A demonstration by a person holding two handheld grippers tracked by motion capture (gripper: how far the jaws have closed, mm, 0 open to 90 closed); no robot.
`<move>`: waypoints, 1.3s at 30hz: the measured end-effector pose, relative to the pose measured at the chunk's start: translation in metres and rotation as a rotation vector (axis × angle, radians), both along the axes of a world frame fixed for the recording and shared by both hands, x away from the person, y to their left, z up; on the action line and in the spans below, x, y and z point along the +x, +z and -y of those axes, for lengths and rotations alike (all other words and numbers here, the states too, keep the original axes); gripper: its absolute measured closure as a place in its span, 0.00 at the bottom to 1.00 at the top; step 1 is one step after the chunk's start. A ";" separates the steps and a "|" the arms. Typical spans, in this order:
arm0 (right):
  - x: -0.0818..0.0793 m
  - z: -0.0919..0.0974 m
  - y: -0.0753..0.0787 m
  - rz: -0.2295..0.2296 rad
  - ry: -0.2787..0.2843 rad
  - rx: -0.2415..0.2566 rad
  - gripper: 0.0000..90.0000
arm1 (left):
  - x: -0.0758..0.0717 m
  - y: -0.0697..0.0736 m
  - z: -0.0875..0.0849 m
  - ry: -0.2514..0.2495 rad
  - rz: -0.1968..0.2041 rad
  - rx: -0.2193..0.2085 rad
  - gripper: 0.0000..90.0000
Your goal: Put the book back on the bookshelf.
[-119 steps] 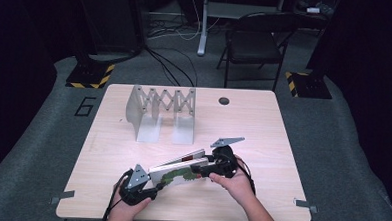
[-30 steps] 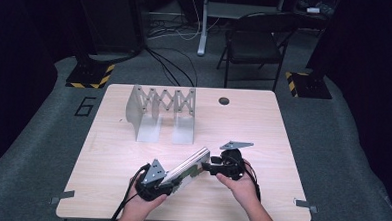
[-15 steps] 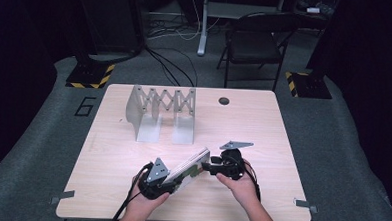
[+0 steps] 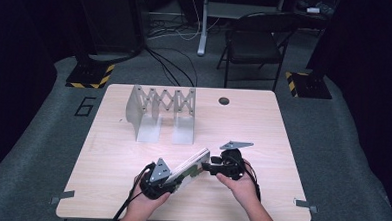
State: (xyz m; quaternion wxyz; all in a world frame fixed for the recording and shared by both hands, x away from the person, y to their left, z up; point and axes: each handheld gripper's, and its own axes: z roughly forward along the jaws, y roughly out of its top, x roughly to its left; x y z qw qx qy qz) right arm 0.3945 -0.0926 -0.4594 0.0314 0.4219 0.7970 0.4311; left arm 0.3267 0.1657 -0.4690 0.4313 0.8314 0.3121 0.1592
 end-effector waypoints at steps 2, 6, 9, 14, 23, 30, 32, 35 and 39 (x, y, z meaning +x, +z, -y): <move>0.000 0.000 0.000 0.002 0.000 0.000 0.54 | 0.000 0.000 0.000 -0.004 0.005 0.004 0.82; 0.000 0.000 0.000 -0.001 -0.001 -0.001 0.54 | 0.000 0.001 0.000 -0.019 0.004 0.017 0.83; 0.000 0.001 0.000 0.003 0.001 -0.001 0.54 | 0.000 0.001 0.000 -0.025 0.005 0.021 0.84; 0.000 0.002 0.001 0.008 0.000 0.002 0.54 | -0.001 0.001 0.001 -0.017 0.011 0.022 0.84; 0.000 0.007 0.001 0.005 -0.018 0.009 0.54 | 0.001 0.003 0.001 -0.008 0.013 0.001 0.84; 0.000 0.011 0.002 0.004 -0.030 0.018 0.54 | 0.003 0.007 -0.004 0.000 0.014 -0.007 0.84; 0.000 0.012 0.002 0.007 -0.030 0.016 0.54 | 0.003 0.008 -0.005 0.009 0.023 -0.010 0.84; 0.000 0.013 0.002 0.007 -0.034 0.018 0.54 | 0.004 0.010 -0.007 0.011 0.020 -0.015 0.84; 0.000 0.013 0.002 0.005 -0.038 0.021 0.54 | 0.004 0.012 -0.009 0.023 0.031 -0.020 0.84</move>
